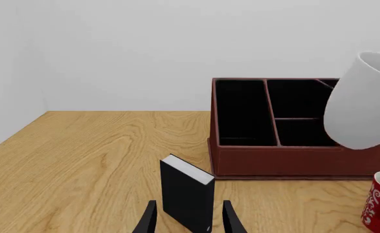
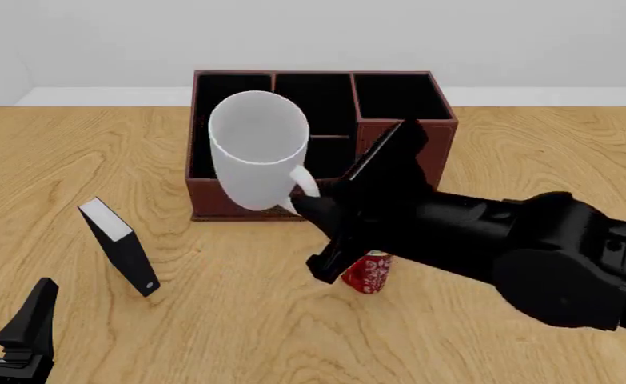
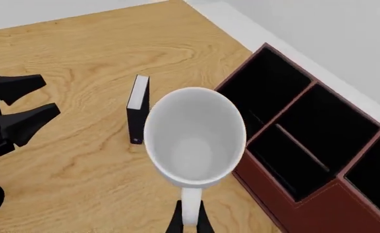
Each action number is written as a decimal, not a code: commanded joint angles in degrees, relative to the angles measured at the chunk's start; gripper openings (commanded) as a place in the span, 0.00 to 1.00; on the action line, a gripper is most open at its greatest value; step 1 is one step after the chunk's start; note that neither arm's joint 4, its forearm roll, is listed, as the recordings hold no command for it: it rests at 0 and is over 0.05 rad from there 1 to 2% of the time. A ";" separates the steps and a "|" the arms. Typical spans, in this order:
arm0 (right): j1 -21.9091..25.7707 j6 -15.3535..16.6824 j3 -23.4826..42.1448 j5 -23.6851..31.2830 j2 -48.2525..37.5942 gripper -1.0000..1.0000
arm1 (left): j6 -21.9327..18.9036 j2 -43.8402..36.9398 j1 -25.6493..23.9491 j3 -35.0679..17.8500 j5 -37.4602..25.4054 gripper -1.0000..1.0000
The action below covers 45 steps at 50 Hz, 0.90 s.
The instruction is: Pick up the white mug and place it to the right of the caddy.
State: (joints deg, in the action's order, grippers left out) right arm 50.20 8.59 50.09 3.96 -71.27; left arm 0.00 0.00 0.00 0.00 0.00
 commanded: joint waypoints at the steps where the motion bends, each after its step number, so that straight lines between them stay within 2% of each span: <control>1: -2.62 -0.35 -1.78 2.48 7.04 0.00 | 0.00 0.00 0.00 0.00 0.00 1.00; 15: -7.48 -1.30 -4.86 5.57 15.29 0.00 | 0.00 0.00 0.00 0.00 0.00 1.00; 27: -12.71 0.12 -9.45 6.70 21.03 0.00 | 0.00 0.00 0.00 0.00 0.00 1.00; 37: -19.65 -0.71 -14.41 8.99 27.67 0.00 | 0.00 0.00 0.00 0.00 0.00 1.00; 45: -23.17 -0.62 -16.58 10.63 31.43 0.00 | 0.00 0.00 0.00 0.00 0.00 1.00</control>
State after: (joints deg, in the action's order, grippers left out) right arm 31.93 8.59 36.50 12.77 -44.96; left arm 0.00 0.00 0.00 0.00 0.00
